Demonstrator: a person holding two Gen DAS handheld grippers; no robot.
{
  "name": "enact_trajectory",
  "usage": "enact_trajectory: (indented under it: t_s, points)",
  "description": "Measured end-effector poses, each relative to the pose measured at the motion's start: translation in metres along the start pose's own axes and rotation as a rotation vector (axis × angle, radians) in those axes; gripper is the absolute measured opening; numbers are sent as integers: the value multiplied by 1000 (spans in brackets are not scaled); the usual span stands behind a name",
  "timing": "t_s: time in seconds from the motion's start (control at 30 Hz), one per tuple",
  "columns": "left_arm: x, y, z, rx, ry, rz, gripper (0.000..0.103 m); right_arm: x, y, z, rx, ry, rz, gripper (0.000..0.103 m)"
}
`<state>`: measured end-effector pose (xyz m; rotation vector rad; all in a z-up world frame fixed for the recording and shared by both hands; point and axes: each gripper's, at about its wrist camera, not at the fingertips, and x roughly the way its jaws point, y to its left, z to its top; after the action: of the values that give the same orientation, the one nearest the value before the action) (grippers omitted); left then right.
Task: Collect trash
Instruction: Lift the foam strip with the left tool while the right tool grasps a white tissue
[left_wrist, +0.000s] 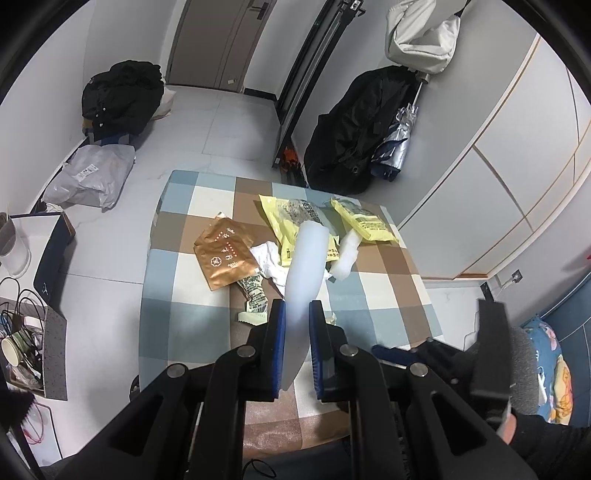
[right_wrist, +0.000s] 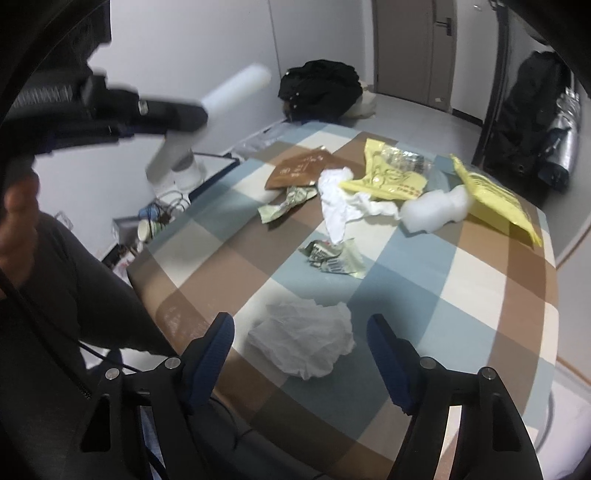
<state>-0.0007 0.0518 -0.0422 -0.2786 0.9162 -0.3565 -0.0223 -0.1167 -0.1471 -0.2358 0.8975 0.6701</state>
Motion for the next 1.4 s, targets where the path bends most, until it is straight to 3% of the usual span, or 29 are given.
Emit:
enact_trajectory:
  t_s: [0.13,0.3,0.4,0.47,0.5,0.7,0.97,1.23,1.4]
  points:
    - [-2,2,1,-5,-5,-3,9,13,7,-1,-44,35,-27,67]
    - [-2,4,2,-16,-4,-16,9,23,11,-2,-65,64,-38,51]
    - [-2,4,3,-13,-1,-22,9,26,9,-2,-51,74,-33,36]
    - [-1,2,3,-8,3,-21,9,27,6,-2,-32,82,-27,20]
    - [-1,1,3,-5,4,-25,9,27,6,-2,-30,87,-31,18]
    - [0,-2,2,7,5,-18,9,27,9,-3,-52,92,-37,11]
    - [-3,-9,3,22,-12,-11,9,9,-5,0,14,49,-31,9]
    - [-8,-33,2,65,-30,13,9,-42,-26,6,53,-56,-63,9]
    - [-10,-63,1,70,-31,-26,9,-85,-49,13,118,-130,-84,9]
